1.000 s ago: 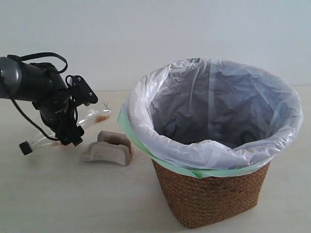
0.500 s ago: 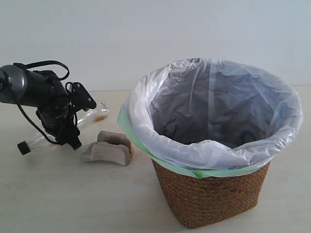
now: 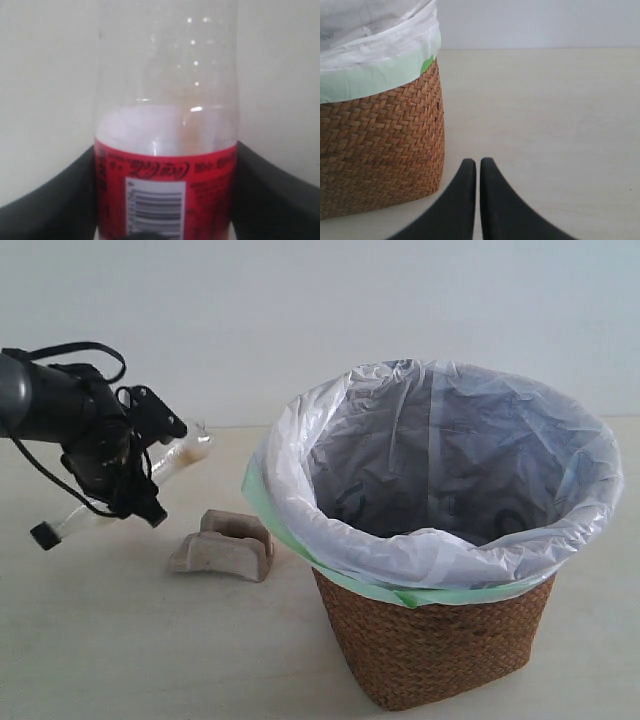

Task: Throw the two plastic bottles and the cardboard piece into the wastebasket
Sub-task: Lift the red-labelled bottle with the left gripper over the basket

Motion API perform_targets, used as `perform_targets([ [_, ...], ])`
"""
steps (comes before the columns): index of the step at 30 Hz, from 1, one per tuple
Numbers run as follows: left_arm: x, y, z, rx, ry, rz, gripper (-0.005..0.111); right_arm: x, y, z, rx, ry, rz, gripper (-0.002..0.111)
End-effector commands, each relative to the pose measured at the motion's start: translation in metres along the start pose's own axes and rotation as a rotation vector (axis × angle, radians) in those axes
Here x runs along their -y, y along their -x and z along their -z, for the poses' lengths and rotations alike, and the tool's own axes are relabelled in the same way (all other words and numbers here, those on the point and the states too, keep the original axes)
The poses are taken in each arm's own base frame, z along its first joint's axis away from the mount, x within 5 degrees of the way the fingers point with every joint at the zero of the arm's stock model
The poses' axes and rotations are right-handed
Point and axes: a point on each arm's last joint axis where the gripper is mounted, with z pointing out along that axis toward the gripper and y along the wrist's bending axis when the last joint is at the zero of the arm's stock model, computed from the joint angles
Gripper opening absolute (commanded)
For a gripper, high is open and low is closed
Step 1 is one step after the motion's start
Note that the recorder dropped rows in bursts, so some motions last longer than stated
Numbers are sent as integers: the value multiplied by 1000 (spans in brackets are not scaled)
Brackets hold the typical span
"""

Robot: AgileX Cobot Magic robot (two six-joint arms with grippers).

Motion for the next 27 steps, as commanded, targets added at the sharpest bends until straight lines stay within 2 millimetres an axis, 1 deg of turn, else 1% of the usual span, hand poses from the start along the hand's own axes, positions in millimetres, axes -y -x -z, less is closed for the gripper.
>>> perform_targets([
  [1,-13,4,52,244,-73,164,4,1,1,0,9,-8,9,0],
  [3,-20,-2,72,316,-91,224,4,1,1,0,9,-8,9,0],
  [4,-24,-9,84,357,-101,273,4,1,1,0,8,-8,9,0],
  [6,-28,-22,98,418,-121,351,4,1,1,0,8,-8,9,0],
  [7,-32,-31,110,471,-126,396,4,1,1,0,8,-8,9,0],
  [8,-31,-39,117,511,-144,432,4,1,1,0,8,-8,9,0],
  [10,-30,-58,138,617,-180,515,4,1,1,0,8,-8,9,0],
  [13,-26,-82,169,747,-208,568,4,1,1,0,8,-8,9,0],
  [16,-22,-104,189,763,-187,581,4,1,1,0,8,-8,9,0],
  [19,-20,-127,200,686,-151,640,4,1,1,0,8,-8,9,0],
  [22,-21,-141,210,651,-113,673,4,1,1,0,8,-8,9,0],
  [27,-26,-155,230,660,-90,782,4,1,1,0,8,-8,9,0],
])
